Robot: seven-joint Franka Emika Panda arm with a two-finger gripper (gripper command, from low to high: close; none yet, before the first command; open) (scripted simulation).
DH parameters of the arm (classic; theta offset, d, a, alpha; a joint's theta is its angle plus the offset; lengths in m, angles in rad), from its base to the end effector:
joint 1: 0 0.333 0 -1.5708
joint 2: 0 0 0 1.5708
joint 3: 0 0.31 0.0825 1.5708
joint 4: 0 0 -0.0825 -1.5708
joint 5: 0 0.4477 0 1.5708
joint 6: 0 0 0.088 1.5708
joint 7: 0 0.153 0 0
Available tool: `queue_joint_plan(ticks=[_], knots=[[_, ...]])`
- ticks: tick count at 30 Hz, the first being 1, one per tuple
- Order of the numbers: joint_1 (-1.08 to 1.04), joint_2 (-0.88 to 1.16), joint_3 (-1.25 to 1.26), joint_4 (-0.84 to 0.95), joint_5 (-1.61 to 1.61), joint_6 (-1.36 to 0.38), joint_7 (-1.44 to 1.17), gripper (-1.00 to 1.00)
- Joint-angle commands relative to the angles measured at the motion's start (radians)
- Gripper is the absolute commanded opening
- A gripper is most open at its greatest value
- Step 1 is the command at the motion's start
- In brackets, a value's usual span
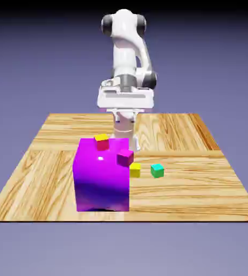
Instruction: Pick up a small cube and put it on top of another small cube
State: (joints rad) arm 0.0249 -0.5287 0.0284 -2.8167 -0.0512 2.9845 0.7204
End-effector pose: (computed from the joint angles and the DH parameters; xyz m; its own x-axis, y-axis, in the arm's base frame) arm 0.4714 0.0268 0.3491 0.6277 -0.5832 0.5156 -0.4407 -0.8122 -0.3822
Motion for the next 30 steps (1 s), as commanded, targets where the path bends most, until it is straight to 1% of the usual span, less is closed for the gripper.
queue_joint_plan(ticks=[1,14,15,23,24,25,26,30], knots=[[0.011,0.034,0.024,-0.006,-0.043,-0.044,-0.017,0.0],[0.15,0.48,0.33,-0.077,-0.595,-0.609,-0.239,0.0],[0.155,0.512,0.335,-0.078,-0.638,-0.628,-0.235,0.0],[0.141,0.754,0.196,-0.037,-0.985,-0.525,0.008,0.0],[0.141,0.759,0.193,-0.036,-0.992,-0.523,0.013,0.0],[0.141,0.759,0.193,-0.036,-0.992,-0.523,0.013,-1.0],[0.141,0.759,0.193,-0.036,-0.992,-0.523,0.013,-1.0],[0.148,0.638,0.263,-0.057,-0.818,-0.574,-0.109,-1.0]])
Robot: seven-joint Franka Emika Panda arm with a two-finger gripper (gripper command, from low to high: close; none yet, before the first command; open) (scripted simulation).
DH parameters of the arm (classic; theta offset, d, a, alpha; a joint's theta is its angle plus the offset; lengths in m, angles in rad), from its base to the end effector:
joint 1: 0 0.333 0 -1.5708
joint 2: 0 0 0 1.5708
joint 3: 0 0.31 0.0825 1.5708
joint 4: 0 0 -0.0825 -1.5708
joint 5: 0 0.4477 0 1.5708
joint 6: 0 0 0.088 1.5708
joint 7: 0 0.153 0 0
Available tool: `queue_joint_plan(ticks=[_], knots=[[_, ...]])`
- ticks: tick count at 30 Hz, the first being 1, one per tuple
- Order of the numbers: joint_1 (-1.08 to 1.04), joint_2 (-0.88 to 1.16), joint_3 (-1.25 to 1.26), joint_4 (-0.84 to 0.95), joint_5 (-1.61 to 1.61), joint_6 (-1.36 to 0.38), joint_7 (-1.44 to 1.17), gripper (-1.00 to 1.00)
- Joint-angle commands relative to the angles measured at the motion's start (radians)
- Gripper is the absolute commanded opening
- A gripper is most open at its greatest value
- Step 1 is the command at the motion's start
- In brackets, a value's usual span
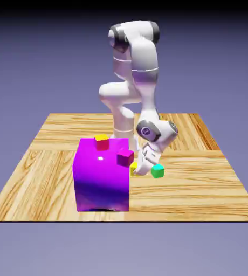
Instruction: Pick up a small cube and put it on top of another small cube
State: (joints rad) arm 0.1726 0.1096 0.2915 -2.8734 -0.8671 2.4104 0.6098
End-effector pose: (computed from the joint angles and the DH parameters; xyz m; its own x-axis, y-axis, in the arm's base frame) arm 0.2528 0.1055 0.0294 0.7660 0.5018 -0.4019 0.6403 -0.6514 0.4070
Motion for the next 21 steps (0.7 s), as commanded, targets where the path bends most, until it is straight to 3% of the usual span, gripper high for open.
queue_joint_plan(ticks=[1,6,16,21], knots=[[0.002,-0.03,0.017,-0.005,0.041,-0.013,-0.029,-1.0],[0.01,-0.15,0.055,0.016,0.246,-0.054,-0.199,-1.0],[0.071,-0.333,-0.262,0.353,0.433,-0.325,-0.634,-1.0],[0.11,-0.419,-0.39,0.431,0.368,-0.539,-0.696,-1.0]])
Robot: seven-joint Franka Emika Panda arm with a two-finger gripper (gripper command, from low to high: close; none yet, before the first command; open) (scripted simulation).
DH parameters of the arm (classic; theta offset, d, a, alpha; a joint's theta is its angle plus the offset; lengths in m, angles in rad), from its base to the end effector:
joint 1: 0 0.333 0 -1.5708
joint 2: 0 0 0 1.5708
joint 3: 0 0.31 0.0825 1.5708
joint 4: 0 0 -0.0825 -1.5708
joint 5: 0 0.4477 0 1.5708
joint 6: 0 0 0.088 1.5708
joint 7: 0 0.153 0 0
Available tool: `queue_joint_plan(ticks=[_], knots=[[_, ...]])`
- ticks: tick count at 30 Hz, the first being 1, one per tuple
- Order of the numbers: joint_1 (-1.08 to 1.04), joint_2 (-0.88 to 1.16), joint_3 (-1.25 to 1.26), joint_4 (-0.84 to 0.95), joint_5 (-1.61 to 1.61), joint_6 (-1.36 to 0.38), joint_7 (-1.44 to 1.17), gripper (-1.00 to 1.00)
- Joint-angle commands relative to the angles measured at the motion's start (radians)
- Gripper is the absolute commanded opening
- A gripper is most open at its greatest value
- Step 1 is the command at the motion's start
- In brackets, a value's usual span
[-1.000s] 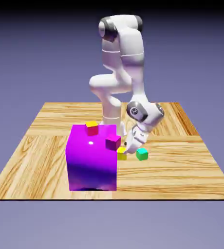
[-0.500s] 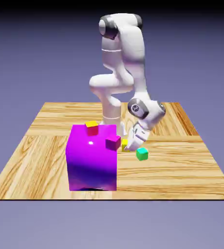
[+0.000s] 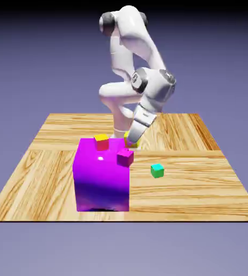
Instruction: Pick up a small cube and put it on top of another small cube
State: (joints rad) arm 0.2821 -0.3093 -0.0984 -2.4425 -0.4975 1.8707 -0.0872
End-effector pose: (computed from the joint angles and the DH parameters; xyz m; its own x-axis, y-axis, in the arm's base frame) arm 0.4626 0.0300 0.3238 0.8617 0.3949 -0.3185 0.4942 -0.7956 0.3505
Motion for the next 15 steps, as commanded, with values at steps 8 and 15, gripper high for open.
queue_joint_plan(ticks=[8,15], knots=[[0.026,-0.067,-0.118,0.011,-0.114,-0.162,-0.007,-1.0],[0.019,-0.061,-0.131,-0.018,-0.129,-0.125,0.001,1.0]])
